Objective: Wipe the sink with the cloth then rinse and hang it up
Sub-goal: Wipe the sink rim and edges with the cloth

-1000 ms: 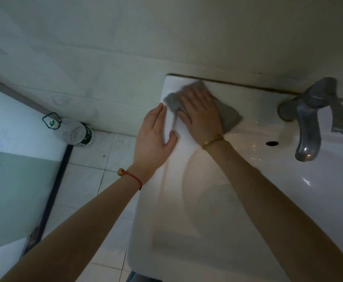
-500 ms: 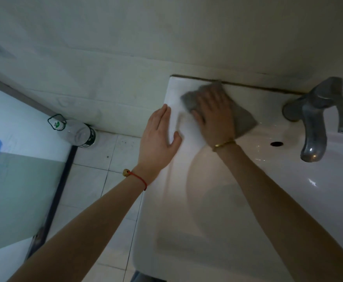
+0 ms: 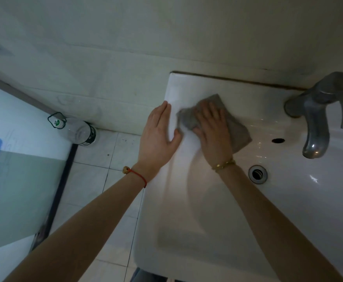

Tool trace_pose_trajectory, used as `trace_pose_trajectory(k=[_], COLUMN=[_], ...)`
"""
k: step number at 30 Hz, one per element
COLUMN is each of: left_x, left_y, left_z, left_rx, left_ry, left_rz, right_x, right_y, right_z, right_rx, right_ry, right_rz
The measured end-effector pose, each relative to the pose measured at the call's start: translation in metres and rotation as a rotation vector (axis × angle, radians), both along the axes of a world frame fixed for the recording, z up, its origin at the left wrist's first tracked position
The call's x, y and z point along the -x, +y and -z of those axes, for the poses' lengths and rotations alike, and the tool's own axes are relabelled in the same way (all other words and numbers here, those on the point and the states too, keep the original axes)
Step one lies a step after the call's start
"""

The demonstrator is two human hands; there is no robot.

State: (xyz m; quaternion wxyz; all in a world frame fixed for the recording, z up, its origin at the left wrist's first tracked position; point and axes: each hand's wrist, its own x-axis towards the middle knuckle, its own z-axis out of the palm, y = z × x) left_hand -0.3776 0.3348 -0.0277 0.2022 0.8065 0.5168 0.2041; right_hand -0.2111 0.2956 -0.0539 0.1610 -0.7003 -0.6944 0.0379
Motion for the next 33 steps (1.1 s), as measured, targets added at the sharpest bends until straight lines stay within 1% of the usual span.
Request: trace_pose_trajectory(k=[1, 3, 5, 8, 11, 13, 16, 17, 19, 21, 22, 24, 26, 27, 29, 30, 31, 33], left_x=[0.0, 0.0, 0.0, 0.0, 0.0, 0.0, 0.001, 0.001, 0.001, 0.001, 0.001, 0.002, 0.002, 0.002, 0.001, 0.001, 0.001, 0.001], left_y=[0.001, 0.001, 0.0, 0.001, 0.001, 0.0, 0.0, -0.001, -0.001, -0.001, -0.002, -0.001, 0.0, 0.0, -0.002, -0.002, -0.002, -0.002], left_z=[0.0, 0.001, 0.002, 0.004, 0.003, 0.002, 0.002, 0.002, 0.003, 0.004, 0.004, 0.004, 0.004, 0.004, 0.004, 0.004, 0.004, 0.004], left_rx=[0.0, 0.002, -0.003, -0.011, -0.006, -0.009, -0.01, -0.011, -0.017, -0.014, -0.009, -0.008, -0.011, -0.01, -0.009, -0.01, -0.01, -0.004], left_ry=[-0.002, -0.004, -0.005, 0.001, -0.002, -0.014, -0.014, -0.013, -0.012, -0.019, -0.023, -0.03, -0.036, -0.036, -0.033, -0.031, -0.029, -0.028], left_rz=[-0.001, 0.006, 0.006, 0.007, 0.007, 0.006, 0.01, 0.011, 0.013, 0.006, 0.001, -0.002, -0.002, -0.001, 0.006, 0.008, 0.007, -0.002], right_x=[0.008, 0.015, 0.012, 0.013, 0.022, 0.031, 0.044, 0.043, 0.034, 0.028, 0.029, 0.042, 0.059, 0.066, 0.066, 0.059, 0.053, 0.044], right_y=[-0.007, -0.016, -0.015, -0.011, -0.017, -0.034, -0.072, -0.076, -0.063, -0.043, -0.038, -0.049, -0.084, -0.105, -0.127, -0.122, -0.11, -0.078], right_z=[0.004, 0.009, 0.008, 0.007, 0.002, 0.001, 0.001, 0.001, 0.001, 0.001, 0.002, 0.004, 0.006, 0.006, 0.005, 0.005, 0.005, 0.003], right_rx=[0.026, 0.09, 0.125, 0.116, 0.114, 0.125, 0.124, 0.12, 0.111, 0.126, 0.141, 0.171, 0.185, 0.186, 0.19, 0.185, 0.174, 0.166], right_ry=[0.013, 0.1, 0.139, 0.133, 0.235, 0.316, 0.373, 0.367, 0.289, 0.211, 0.209, 0.307, 0.424, 0.453, 0.432, 0.406, 0.374, 0.367], right_rz=[-0.068, -0.109, -0.107, -0.098, -0.044, -0.046, -0.103, -0.127, -0.159, -0.107, -0.064, 0.0, -0.032, -0.069, -0.166, -0.204, -0.208, -0.107])
